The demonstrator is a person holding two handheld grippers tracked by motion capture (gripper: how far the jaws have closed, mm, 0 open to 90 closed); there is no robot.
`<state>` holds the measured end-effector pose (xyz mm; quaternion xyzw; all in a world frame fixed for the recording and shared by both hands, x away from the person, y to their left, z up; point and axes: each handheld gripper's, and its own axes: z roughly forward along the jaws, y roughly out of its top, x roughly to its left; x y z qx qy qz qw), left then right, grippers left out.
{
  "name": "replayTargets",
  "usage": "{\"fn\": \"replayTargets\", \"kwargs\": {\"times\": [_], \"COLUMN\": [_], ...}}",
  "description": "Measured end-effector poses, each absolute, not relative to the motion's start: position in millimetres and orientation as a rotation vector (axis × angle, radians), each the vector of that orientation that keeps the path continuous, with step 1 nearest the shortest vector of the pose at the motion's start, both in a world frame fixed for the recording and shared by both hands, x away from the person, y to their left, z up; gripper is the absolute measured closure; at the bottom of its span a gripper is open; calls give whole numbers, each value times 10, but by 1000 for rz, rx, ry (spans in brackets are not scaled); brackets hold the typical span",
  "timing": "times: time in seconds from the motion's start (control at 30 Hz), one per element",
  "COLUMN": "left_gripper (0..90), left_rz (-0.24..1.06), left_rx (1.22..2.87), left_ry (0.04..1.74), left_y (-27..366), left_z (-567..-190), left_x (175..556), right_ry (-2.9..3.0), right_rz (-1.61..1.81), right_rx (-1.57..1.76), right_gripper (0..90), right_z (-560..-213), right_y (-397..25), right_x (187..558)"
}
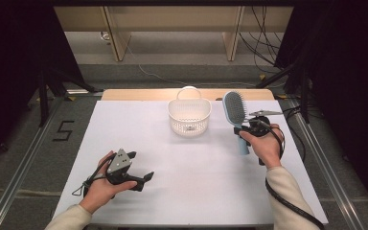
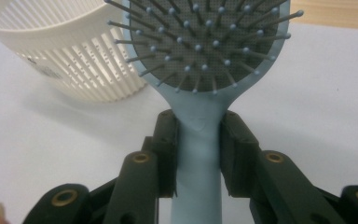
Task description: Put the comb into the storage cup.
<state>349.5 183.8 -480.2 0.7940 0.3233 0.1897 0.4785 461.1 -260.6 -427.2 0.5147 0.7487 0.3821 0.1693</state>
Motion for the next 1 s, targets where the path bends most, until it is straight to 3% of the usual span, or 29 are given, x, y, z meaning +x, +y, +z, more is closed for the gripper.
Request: {"fn": "replayTargets", "kwargs": {"times": [1.0], "left_gripper": [15], "left_rz": [460], "left_rx": [1942], "left_ry": [787], "left_y": [1833], "left_z": [-4812], "left_x": [3500], "right_ry": [2000], "right_rz": [1212], "right_rx": [1416], "right_gripper": [707], "right_z": [-4170], "right_y": [-2600], "right_x": [4581]}}
